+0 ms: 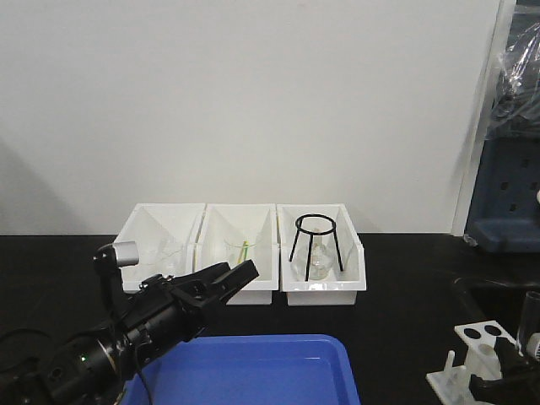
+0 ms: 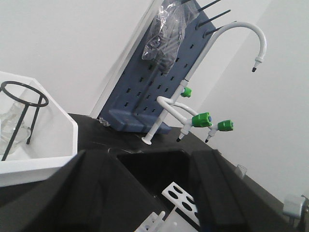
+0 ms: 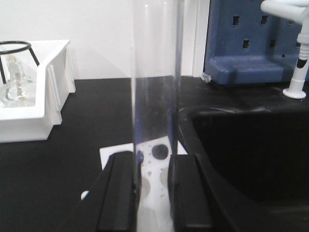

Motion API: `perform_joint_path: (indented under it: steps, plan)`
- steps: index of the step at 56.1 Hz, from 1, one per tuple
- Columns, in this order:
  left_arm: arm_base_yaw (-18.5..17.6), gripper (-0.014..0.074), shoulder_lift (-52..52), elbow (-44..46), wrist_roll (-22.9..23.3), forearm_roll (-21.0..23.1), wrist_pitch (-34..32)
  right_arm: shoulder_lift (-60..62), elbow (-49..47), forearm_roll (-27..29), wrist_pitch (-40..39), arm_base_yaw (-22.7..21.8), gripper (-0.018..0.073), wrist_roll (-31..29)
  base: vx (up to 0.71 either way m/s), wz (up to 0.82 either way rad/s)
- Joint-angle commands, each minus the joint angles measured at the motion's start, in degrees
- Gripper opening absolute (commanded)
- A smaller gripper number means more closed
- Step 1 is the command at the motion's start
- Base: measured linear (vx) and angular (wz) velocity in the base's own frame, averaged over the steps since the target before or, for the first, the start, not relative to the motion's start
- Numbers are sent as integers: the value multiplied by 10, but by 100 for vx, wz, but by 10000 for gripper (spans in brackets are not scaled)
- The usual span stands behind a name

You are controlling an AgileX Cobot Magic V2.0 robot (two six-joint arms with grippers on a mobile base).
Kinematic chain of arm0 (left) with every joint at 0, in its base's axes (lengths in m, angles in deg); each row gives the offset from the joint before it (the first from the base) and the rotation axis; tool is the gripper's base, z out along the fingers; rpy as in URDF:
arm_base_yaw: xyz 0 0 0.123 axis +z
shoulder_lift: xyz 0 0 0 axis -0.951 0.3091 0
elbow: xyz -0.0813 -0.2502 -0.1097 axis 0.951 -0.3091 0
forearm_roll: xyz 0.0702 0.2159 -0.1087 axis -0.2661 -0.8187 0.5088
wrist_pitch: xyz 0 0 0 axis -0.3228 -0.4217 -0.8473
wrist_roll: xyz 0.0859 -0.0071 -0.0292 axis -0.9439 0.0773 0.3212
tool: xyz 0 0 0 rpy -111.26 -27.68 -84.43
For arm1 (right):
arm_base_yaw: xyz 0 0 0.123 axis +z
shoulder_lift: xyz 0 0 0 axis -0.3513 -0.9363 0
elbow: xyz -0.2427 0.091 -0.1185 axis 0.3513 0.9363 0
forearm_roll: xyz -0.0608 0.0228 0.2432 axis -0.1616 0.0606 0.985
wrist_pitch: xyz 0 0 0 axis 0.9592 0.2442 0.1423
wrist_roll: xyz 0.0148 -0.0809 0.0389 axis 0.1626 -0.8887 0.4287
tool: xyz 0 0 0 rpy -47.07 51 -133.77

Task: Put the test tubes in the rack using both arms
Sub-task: 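Lower the tube into a rack hole and open the right gripper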

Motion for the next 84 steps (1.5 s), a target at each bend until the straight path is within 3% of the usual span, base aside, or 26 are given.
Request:
perform_joint_path:
  steps: [1,13,26,33,45,56,62,66,71,76,84]
  plan:
    - [0,505,-23,15,0,21,-39,17,-10,-7,-32,-4,232,-3,0,0]
    - [0,505,-23,15,0,21,-39,17,-10,-6,-33,-4,435,-2,0,0]
    - [0,505,-23,15,0,21,-39,25,-10,-6,-31,-4,456,-2,0,0]
    - [0,505,-23,15,-21,21,-39,88,-13,-6,2,-4,456,-2,0,0]
    - [0,505,-23,15,-47,22,-44,288,-83,-9,274,-4,456,-12,0,0]
    - [0,504,-51,15,-90,43,-63,442,-140,-6,444,-4,456,-31,0,0]
    - [0,496,-106,15,-159,51,2,510,-145,-6,553,-4,456,-29,0,0]
    - [0,481,-162,15,-249,51,89,539,-145,-6,621,-4,456,-30,0,0]
    - [0,460,-231,14,-319,51,211,563,-145,-6,660,-4,456,-30,0,0]
    - [0,442,-295,-2,-331,51,265,575,-145,-6,674,-4,456,-30,0,0]
    - [0,426,-389,-72,-328,51,266,575,-145,-4,679,-4,456,-29,0,0]
